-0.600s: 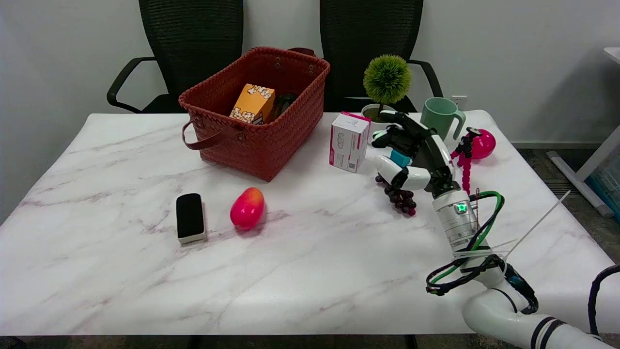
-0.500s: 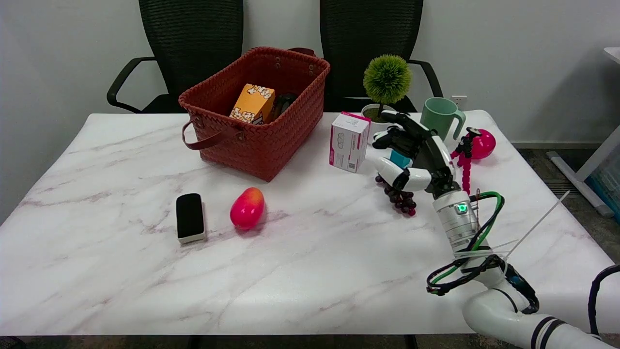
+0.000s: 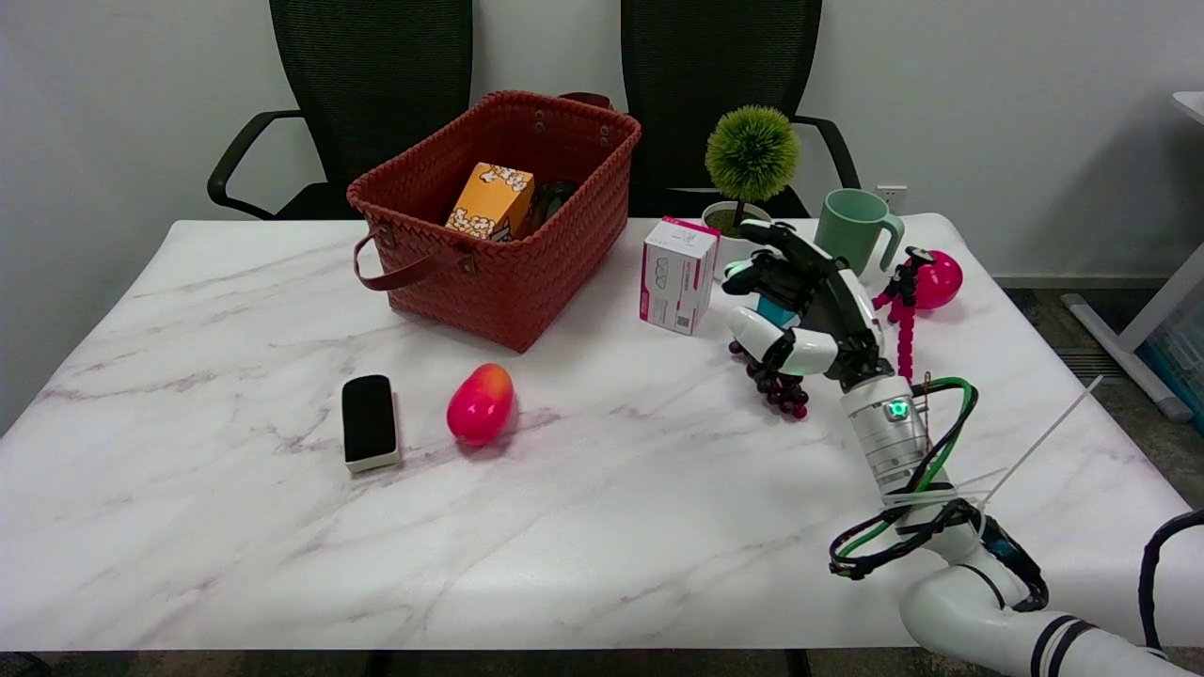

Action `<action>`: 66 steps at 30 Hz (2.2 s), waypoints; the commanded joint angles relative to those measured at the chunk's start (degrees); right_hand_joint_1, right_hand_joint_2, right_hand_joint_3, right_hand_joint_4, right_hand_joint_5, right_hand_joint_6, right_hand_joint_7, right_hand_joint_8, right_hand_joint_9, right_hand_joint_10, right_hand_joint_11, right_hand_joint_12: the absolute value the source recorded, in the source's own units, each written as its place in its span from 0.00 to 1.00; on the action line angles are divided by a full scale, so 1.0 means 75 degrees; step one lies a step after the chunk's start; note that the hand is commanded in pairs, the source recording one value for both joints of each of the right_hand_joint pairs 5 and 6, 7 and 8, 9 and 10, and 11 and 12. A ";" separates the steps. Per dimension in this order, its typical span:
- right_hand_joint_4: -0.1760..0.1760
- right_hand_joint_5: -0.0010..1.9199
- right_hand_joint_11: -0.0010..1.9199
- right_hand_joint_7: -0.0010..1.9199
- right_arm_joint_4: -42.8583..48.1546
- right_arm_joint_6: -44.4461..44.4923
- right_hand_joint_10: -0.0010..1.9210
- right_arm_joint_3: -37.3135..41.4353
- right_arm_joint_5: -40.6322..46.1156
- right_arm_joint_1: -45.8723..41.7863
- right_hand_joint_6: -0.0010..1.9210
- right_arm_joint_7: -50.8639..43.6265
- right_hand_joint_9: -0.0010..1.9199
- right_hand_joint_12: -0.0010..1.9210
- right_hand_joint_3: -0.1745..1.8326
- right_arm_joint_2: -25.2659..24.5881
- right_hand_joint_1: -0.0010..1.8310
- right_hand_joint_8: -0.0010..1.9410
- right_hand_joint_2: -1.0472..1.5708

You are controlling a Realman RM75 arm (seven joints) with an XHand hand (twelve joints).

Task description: Pick up the flexible tripod.

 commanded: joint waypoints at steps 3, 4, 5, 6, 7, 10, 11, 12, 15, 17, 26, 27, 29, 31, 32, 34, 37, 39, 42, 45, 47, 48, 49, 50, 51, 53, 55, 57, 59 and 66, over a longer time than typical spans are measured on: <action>0.50 0.31 0.42 0.50 -0.0032 0.0991 0.41 -0.0093 0.0062 -0.0215 0.31 0.0398 0.41 0.42 0.51 -0.0039 0.63 0.49 0.55; 0.50 0.31 0.42 0.49 -0.0010 0.1047 0.41 -0.0035 0.0062 -0.0224 0.31 0.0398 0.41 0.42 0.52 -0.0041 0.63 0.49 0.55; 0.50 0.31 0.42 0.48 0.0003 0.1135 0.40 0.0019 0.0062 -0.0226 0.31 0.0398 0.40 0.42 0.52 -0.0041 0.63 0.48 0.55; 0.50 0.32 0.41 0.47 0.0005 0.1197 0.39 0.0047 0.0062 -0.0226 0.32 0.0398 0.39 0.41 0.53 -0.0041 0.63 0.46 0.54; 0.50 0.32 0.41 0.46 0.0014 0.1269 0.38 0.0086 0.0062 -0.0226 0.32 0.0398 0.38 0.41 0.53 -0.0041 0.63 0.45 0.54; 0.50 0.33 0.39 0.36 0.0057 0.1444 0.34 0.0085 0.0176 -0.0253 0.33 0.0398 0.34 0.39 0.54 -0.0041 0.63 0.36 0.53; 0.50 0.33 0.39 0.35 0.0059 0.1509 0.34 0.0092 0.0340 -0.0333 0.33 0.0398 0.34 0.38 0.54 -0.0050 0.63 0.35 0.52; 0.50 0.35 0.38 0.35 0.0059 0.1543 0.34 0.0102 0.0447 -0.0377 0.35 0.0398 0.34 0.38 0.54 -0.0060 0.63 0.34 0.52; 0.50 0.41 0.38 0.34 0.0058 0.1804 0.33 0.0230 0.0993 -0.0634 0.41 0.0334 0.33 0.38 0.53 -0.0071 0.62 0.34 0.52; 0.50 0.42 0.38 0.34 0.0050 0.2066 0.33 0.0423 0.1244 -0.0852 0.42 0.0323 0.33 0.38 0.53 -0.0101 0.62 0.34 0.51; 0.50 0.44 0.38 0.34 -0.0170 0.2612 0.33 0.1577 0.1835 -0.1732 0.44 0.0070 0.33 0.37 0.54 -0.0420 0.62 0.34 0.52; 0.50 0.44 0.37 0.34 -0.0231 0.2614 0.33 0.1658 0.1896 -0.1784 0.44 0.0031 0.33 0.37 0.55 -0.0451 0.62 0.34 0.52; 0.50 0.43 0.37 0.34 -0.0343 0.2644 0.33 0.1713 0.2025 -0.1813 0.43 -0.0014 0.33 0.37 0.56 -0.0478 0.62 0.34 0.51; 0.50 0.42 0.37 0.34 -0.0468 0.2735 0.33 0.1715 0.2198 -0.1813 0.42 -0.0060 0.33 0.37 0.56 -0.0478 0.62 0.34 0.51; 0.50 0.41 0.37 0.34 -0.0492 0.2759 0.33 0.1713 0.2249 -0.1805 0.41 -0.0060 0.33 0.37 0.56 -0.0478 0.62 0.34 0.51; 0.50 0.41 0.37 0.34 -0.0603 0.2812 0.33 0.1722 0.2373 -0.1755 0.41 -0.0060 0.33 0.37 0.56 -0.0458 0.62 0.34 0.51; 0.50 0.40 0.37 0.34 -0.0718 0.2900 0.33 0.1752 0.2509 -0.1677 0.40 -0.0082 0.33 0.37 0.56 -0.0425 0.61 0.34 0.51; 0.50 0.40 0.37 0.34 -0.0828 0.2973 0.33 0.1841 0.2554 -0.1616 0.40 -0.0108 0.33 0.37 0.56 -0.0405 0.61 0.34 0.52; 0.50 0.40 0.37 0.34 -0.0899 0.3008 0.33 0.2043 0.2566 -0.1581 0.40 -0.0146 0.33 0.37 0.56 -0.0394 0.61 0.34 0.52; 0.50 0.40 0.37 0.34 -0.0994 0.2977 0.33 0.2169 0.2566 -0.1517 0.40 -0.0146 0.33 0.37 0.56 -0.0382 0.61 0.34 0.52; 0.50 0.39 0.37 0.34 -0.1073 0.2937 0.33 0.2182 0.2595 -0.1437 0.39 -0.0146 0.33 0.36 0.56 -0.0333 0.61 0.34 0.52; 0.50 0.39 0.36 0.34 -0.1165 0.2906 0.33 0.2136 0.2626 -0.1365 0.39 -0.0155 0.33 0.36 0.55 -0.0310 0.61 0.34 0.52; 0.50 0.39 0.36 0.34 -0.1215 0.2865 0.33 0.2120 0.2630 -0.1319 0.39 -0.0156 0.33 0.36 0.55 -0.0289 0.61 0.34 0.52; 0.50 0.39 0.36 0.34 -0.1304 0.2785 0.33 0.2099 0.2630 -0.1247 0.39 -0.0156 0.33 0.36 0.55 -0.0258 0.61 0.34 0.52; 0.50 0.39 0.36 0.34 -0.1410 0.2662 0.33 0.2078 0.2621 -0.1173 0.39 -0.0156 0.33 0.36 0.55 -0.0235 0.61 0.34 0.52; 0.50 0.39 0.36 0.34 -0.1540 0.2449 0.33 0.2075 0.2589 -0.1061 0.39 -0.0156 0.33 0.36 0.56 -0.0178 0.61 0.34 0.51; 0.50 0.39 0.36 0.34 -0.1785 0.2249 0.33 0.2075 0.2577 -0.0924 0.39 -0.0156 0.33 0.36 0.57 -0.0129 0.61 0.34 0.49; 0.50 0.38 0.35 0.34 -0.2022 0.2076 0.32 0.2127 0.2617 -0.0815 0.38 -0.0156 0.32 0.35 0.58 -0.0075 0.61 0.34 0.46; 0.50 0.37 0.35 0.34 -0.2290 0.1831 0.32 0.2219 0.2619 -0.0622 0.37 -0.0083 0.32 0.35 0.58 -0.0015 0.61 0.33 0.44; 0.50 0.34 0.32 0.32 -0.2718 0.1143 0.31 0.2216 0.2566 -0.0064 0.34 -0.0071 0.31 0.32 0.55 0.0140 0.60 0.32 0.39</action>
